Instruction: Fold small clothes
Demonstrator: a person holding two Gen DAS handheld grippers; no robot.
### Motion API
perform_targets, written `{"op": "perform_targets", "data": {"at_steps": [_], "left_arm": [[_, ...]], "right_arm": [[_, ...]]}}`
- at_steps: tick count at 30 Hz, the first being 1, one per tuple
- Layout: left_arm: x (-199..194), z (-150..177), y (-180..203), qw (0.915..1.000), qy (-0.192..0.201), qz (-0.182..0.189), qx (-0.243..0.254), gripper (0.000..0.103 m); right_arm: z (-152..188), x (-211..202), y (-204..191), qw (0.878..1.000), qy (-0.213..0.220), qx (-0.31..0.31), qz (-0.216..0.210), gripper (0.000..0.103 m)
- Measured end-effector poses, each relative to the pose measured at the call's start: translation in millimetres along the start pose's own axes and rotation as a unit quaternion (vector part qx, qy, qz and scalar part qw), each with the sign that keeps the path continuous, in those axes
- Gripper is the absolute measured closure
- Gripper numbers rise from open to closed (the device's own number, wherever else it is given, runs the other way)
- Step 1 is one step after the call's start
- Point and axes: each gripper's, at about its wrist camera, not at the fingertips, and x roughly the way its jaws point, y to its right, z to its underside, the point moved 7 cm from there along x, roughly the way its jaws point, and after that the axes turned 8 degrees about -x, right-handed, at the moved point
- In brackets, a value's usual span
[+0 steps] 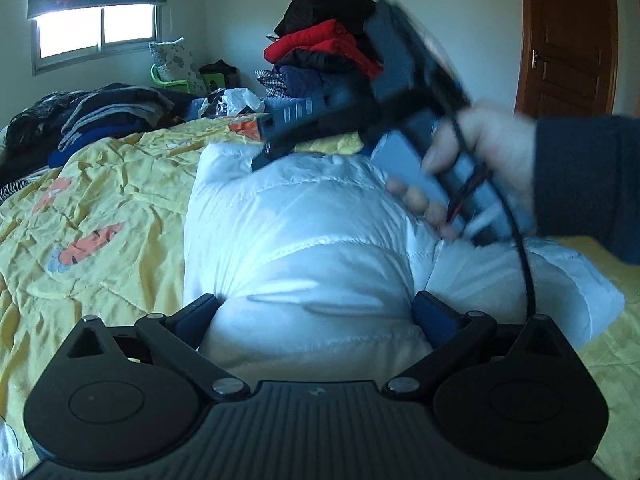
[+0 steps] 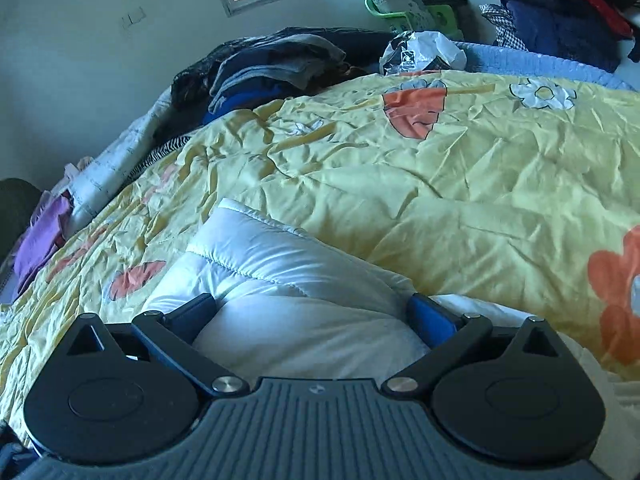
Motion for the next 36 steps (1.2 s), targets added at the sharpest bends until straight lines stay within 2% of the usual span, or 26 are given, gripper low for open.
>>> {"op": "perform_targets", "data": {"at_steps": [2,4,6,9,13,17,22,24,27,29,33,36], "left_arm": [[-0.3,-1.0,-2.6,1.0,-0.003,0.002,-0.007,0.0],[-0.6,-1.2,-1.6,0.9999,-0.004,0.002,-0.01,0.0],[-0.7,-1.1,-1.1,0.9999,-0.004,-0.001,-0.012,0.0],[0.1,-0.9,-0.6,0.9999,-0.003,-0.005,-0.014,0.0],[0.3,-1.1,-1.2,0.9999,-0.004,-0.004,-0.012,0.0],[3.2,-0.9,3.8,0.9997,0.003,-0.012,0.019,0.0],[6.4,-0.6,3.5,0.9998,-0.002,-0.014,0.014,0.0],[5.1,-0.9,1.0,0.9999,-0.005,-0.01,0.008,0.0],[5.3,-1.8,-0.1,0.9999,-0.005,-0.008,0.002,0.0],[6.2,-1.9,0.3,0.9999,-0.004,-0.011,0.002,0.0],[6.3,-0.6,0.6,0.9999,-0.001,-0.012,0.003,0.0],[6.2,-1.7,0.8,0.9999,-0.001,-0.014,0.007,0.0]], "right_arm": [[-14.3,-16.1,-3.7,1.0,0.009,0.027,0.013,0.005],[-33.0,-38.7,-17.9,0.999,0.045,0.028,-0.014,0.005],[-48.3,-55.0,-42.4,0.997,0.068,0.002,-0.045,0.0],[-49.3,-39.2,-84.9,0.994,0.018,-0.073,-0.079,0.0],[-20.0,13.1,-100.4,0.988,-0.057,-0.134,-0.045,0.002],[4.8,41.4,-88.9,0.984,-0.048,-0.17,0.011,0.003],[4.3,45.5,-87.7,0.982,-0.046,-0.18,0.025,0.004],[-2.9,24.6,-84.2,0.987,-0.032,-0.153,0.022,0.004],[-14.3,-27.5,-71.1,0.996,0.026,-0.089,-0.002,0.002],[-13.2,-56.1,-52.2,0.997,0.047,-0.052,0.004,0.0],[19.2,-61.7,-9.2,0.998,0.017,-0.013,0.05,0.002],[41.5,-53.9,7.4,0.999,0.026,0.024,0.032,0.003]]}}
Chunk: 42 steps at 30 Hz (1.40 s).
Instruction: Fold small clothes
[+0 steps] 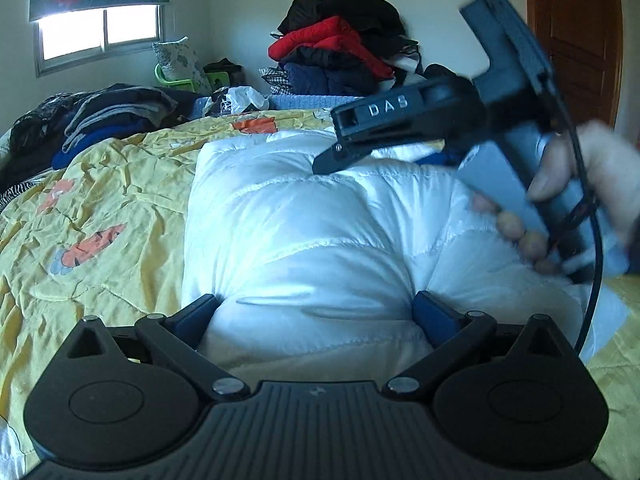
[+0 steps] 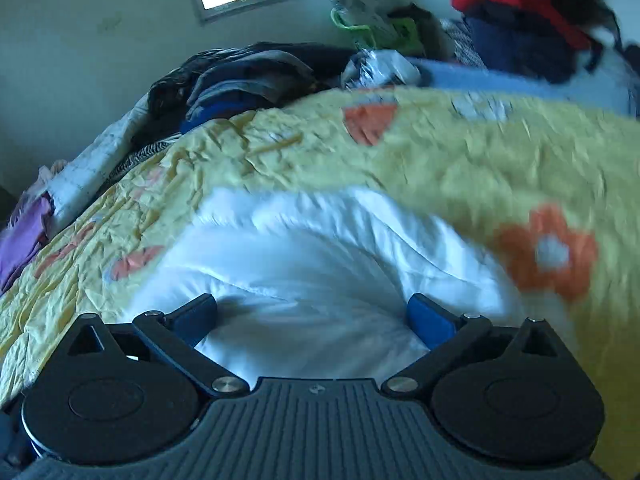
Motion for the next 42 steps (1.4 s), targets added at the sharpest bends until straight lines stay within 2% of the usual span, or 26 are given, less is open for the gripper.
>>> {"op": "perform_targets", "data": {"at_steps": [2,5,8,11,14,16,18,21,24,26,28,30,31,32,33,34,35,36,37,38,39,40,41,42], "left_arm": [[0.6,-1.0,0.4,1.0,0.0,-0.004,0.002,0.0],[2.6,-1.0,1.6,0.9999,-0.005,-0.012,0.006,0.0],[1.8,-0.1,1.2,0.9998,-0.007,-0.016,0.008,0.0],[2.1,-0.3,0.2,0.9998,-0.009,-0.017,0.005,0.0],[2.5,-0.8,0.5,0.9997,-0.01,-0.02,0.005,0.0],[2.3,-0.8,0.6,0.9997,-0.009,-0.022,0.005,0.0],[0.7,-1.4,0.5,0.9997,-0.007,-0.022,0.003,0.0],[-12.5,-5.5,-7.2,0.9995,0.0,-0.025,-0.019,0.0],[-47.2,-10.6,-25.2,0.998,0.037,-0.028,-0.043,0.0],[-76.4,-12.9,-49.4,0.9952,0.066,-0.044,-0.057,0.0],[-101.7,-14.0,-83.6,0.9916,0.081,-0.076,-0.067,0.0],[-123.5,-17.4,-123.2,0.9853,0.092,-0.126,-0.068,0.0],[-136.8,-21.4,-147.0,0.9797,0.103,-0.16,-0.063,0.0],[-148.8,-27.4,-168.0,0.9728,0.116,-0.194,-0.052,0.0],[-161.6,-35.3,-189.1,0.9641,0.127,-0.231,-0.035,0.0],[-175.5,-44.8,-210.6,0.9526,0.135,-0.272,-0.016,0.0],[-191.3,-55.7,-231.1,0.9391,0.144,-0.312,0.004,0.0],[-207.4,-66.1,-248.1,0.9265,0.153,-0.344,0.014,0.0],[-223.8,-75.8,-262.1,0.9165,0.16,-0.366,0.016,0.0],[-239.2,-83.9,-271.9,0.9108,0.168,-0.377,0.012,0.0],[-251.7,-89.3,-275.5,0.9084,0.179,-0.378,0.004,0.0],[-260.7,-91.8,-274.4,0.9082,0.191,-0.372,-0.011,0.0],[-264.1,-91.2,-268.2,0.9127,0.199,-0.356,-0.026,0.0],[-261.3,-87.6,-257.5,0.9211,0.198,-0.333,-0.037,0.0]], "right_arm": [[3.7,7.6,4.5,1.0,0.001,0.015,-0.003,0.003],[4.9,13.7,0.3,1.0,-0.008,0.004,0.005,0.003],[2.0,-3.6,-0.6,1.0,-0.006,0.02,0.016,0.005],[3.9,-49.2,-1.1,0.998,0.029,0.064,-0.001,0.003],[17.5,-115.8,-1.3,0.994,0.071,0.073,-0.027,0.0],[32.2,-154.7,4.3,0.993,0.085,0.075,-0.025,0.0],[51.5,-193.2,13.4,0.993,0.089,0.082,-0.004,0.0],[79.6,-244.6,29.7,0.99,0.093,0.093,0.053,0.0],[108.9,-292.1,43.5,0.984,0.09,0.093,0.119,0.0],[130.9,-321.4,53.9,0.979,0.076,0.088,0.169,0.0],[153.8,-346.9,68.3,0.968,0.059,0.084,0.227,0.0],[176.4,-372.6,84.0,0.95,0.029,0.062,0.305,0.0],[185.4,-382.9,90.6,0.936,0.002,0.031,0.351,0.0],[193.7,-392.5,97.3,0.909,-0.039,-0.028,0.414,0.0],[200.8,-398.2,102.0,0.875,-0.08,-0.097,0.468,0.0],[208.7,-404.4,106.6,0.829,-0.125,-0.173,0.517,0.0],[218.2,-413.2,113.8,0.768,-0.176,-0.252,0.562,0.0],[224.7,-422.7,120.8,0.724,-0.213,-0.297,0.585,0.0],[228.1,-434.6,127.1,0.697,-0.234,-0.317,0.599,0.0],[226.7,-448.2,131.0,0.685,-0.24,-0.318,0.609,0.0],[220.7,-459.6,131.6,0.69,-0.228,-0.304,0.615,0.0],[210.6,-469.3,128.4,0.706,-0.198,-0.28,0.619,0.0],[201.0,-473.6,123.1,0.726,-0.161,-0.256,0.618,0.0],[191.6,-472.4,115.4,0.749,-0.122,-0.232,0.608,0.0]]}}
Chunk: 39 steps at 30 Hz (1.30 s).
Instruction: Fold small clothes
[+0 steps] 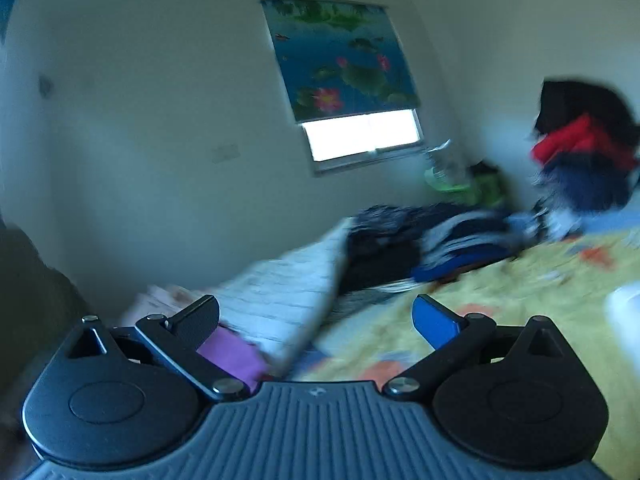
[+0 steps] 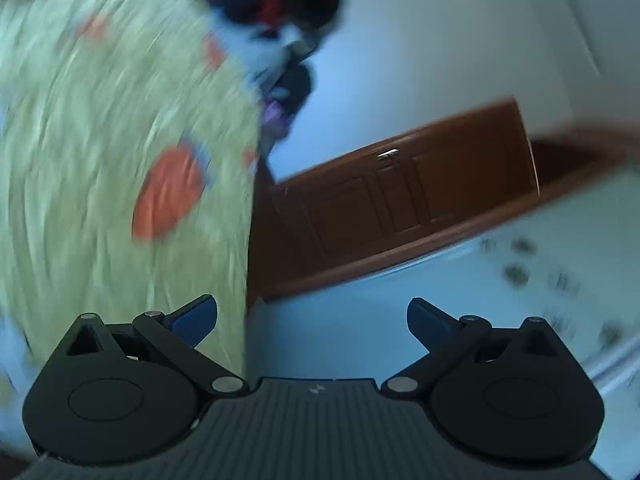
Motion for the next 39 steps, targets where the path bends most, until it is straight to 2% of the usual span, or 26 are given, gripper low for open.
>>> {"op": "perform_targets", "data": {"at_steps": [1,2,3,4,6,7,8,9,10,11,12,14,15,17,18,19,21,23,25,28,30,32,34,35,39], "left_arm": [[-5.8,7.9,14.2,0.9996,-0.011,0.024,-0.01,0.0],[-12.5,19.5,33.9,0.9984,-0.024,0.048,-0.017,0.0],[-19.4,33.4,55.4,0.9964,-0.038,0.073,-0.021,0.0],[-26.6,49.5,79.7,0.9931,-0.056,0.1,-0.025,0.0],[-41.2,86.2,129.3,0.9835,-0.108,0.141,-0.037,0.0],[-47.8,104.6,153.5,0.9761,-0.146,0.154,-0.047,0.0],[-54.9,120.6,172.8,0.9665,-0.186,0.166,-0.06,0.0],[-62.8,133.7,189.9,0.9568,-0.219,0.178,-0.069,0.0],[-71.2,144.8,204.0,0.9489,-0.243,0.187,-0.074,0.0],[-79.7,153.7,215.2,0.9452,-0.253,0.194,-0.071,0.0],[-84.7,159.8,223.0,0.9452,-0.249,0.202,-0.061,0.0],[-94.2,170.0,240.5,0.9492,-0.228,0.216,-0.022,0.0],[-97.2,174.6,247.5,0.9514,-0.22,0.216,-0.003,0.0],[-98.7,181.5,253.5,0.9525,-0.222,0.208,0.008,0.0],[-101.9,183.4,250.3,0.9512,-0.228,0.207,0.003,0.0],[-105.3,183.1,248.1,0.9501,-0.234,0.206,-0.006,0.0],[-107.4,177.5,244.7,0.9492,-0.229,0.215,-0.025,0.0],[-111.7,171.3,240.1,0.9552,-0.204,0.213,-0.025,0.0],[-104.5,170.5,240.3,0.9597,-0.193,0.203,-0.019,0.0],[-89.3,183.2,251.8,0.9568,-0.198,0.213,-0.005,0.0],[-83.5,192.2,260.2,0.9585,-0.193,0.209,0.021,0.0],[-80.5,202.1,267.5,0.9549,-0.208,0.208,0.041,0.0],[-77.5,204.9,268.1,0.9514,-0.225,0.207,0.037,0.0],[-76.5,205.2,266.4,0.9513,-0.227,0.206,0.032,0.0],[-69.5,209.8,259.4,0.9416,-0.254,0.221,-0.005,0.0]], "right_arm": [[-8.9,-7.6,-1.4,0.998,0.024,0.049,-0.024,0.0],[-22.4,-17.2,-9.3,0.99,0.055,0.111,-0.067,0.0],[-34.4,-24.5,-19.7,0.977,0.078,0.165,-0.111,0.0],[-47.6,-30.6,-35.5,0.955,0.097,0.221,-0.173,0.0],[-74.5,-40.1,-85.8,0.878,0.106,0.322,-0.339,0.0],[-84.0,-43.0,-108.6,0.844,0.096,0.349,-0.395,0.0],[-96.4,-46.2,-139.3,0.804,0.068,0.377,-0.454,0.001],[-103.7,-46.8,-160.9,0.78,0.042,0.392,-0.487,0.001],[-111.6,-50.4,-181.8,0.76,0.018,0.401,-0.511,0.001],[-119.0,-52.0,-199.9,0.749,0.001,0.407,-0.523,0.001],[-125.7,-56.5,-214.7,0.746,-0.008,0.41,-0.524,0.001],[-133.7,-66.4,-236.1,0.757,0.0,0.397,-0.519,0.0],[-138.3,-69.8,-244.1,0.769,0.006,0.384,-0.511,0.0],[-143.5,-88.6,-257.1,0.804,0.014,0.351,-0.48,0.0],[-156.1,-90.2,-262.8,0.814,0.013,0.34,-0.471,0.0],[-154.4,-92.1,-267.0,0.819,0.012,0.334,-0.466,0.0],[-154.0,-93.5,-268.7,0.823,0.008,0.336,-0.458,0.0],[-149.8,-100.6,-267.7,0.824,0.021,0.337,-0.455,0.0],[-149.5,-98.4,-269.7,0.833,0.03,0.334,-0.439,0.0],[-151.3,-84.8,-283.1,0.832,0.015,0.333,-0.444,0.0],[-154.9,-85.7,-290.4,0.846,0.021,0.319,-0.427,0.002],[-160.8,-88.2,-299.5,0.86,0.026,0.291,-0.418,0.001],[-165.3,-91.5,-308.2,0.878,0.031,0.263,-0.399,0.0],[-166.8,-93.5,-310.5,0.881,0.039,0.26,-0.393,0.0],[-167.2,-91.6,-310.5,0.879,0.039,0.266,-0.394,0.0]]}}
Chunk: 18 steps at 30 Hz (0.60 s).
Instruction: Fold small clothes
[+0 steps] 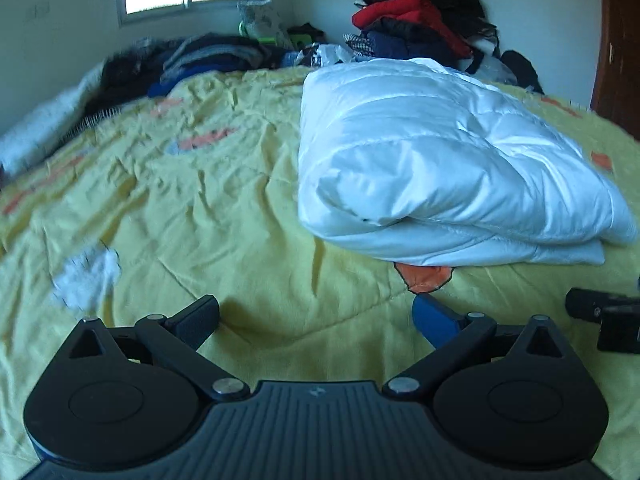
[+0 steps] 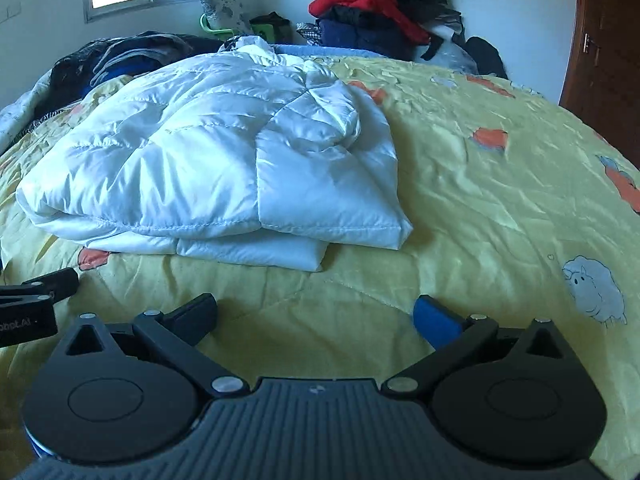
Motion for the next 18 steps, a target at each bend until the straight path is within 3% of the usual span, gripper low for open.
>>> {"op": "perform_targets", "data": {"at_steps": [18], "left_arm": [[-1.1,2.9,1.1,1.0,0.006,-0.006,0.003,0.0]], "right_arm": [[2.9,-1.0,-1.0,1.0,0.01,0.005,0.009,0.0]]}}
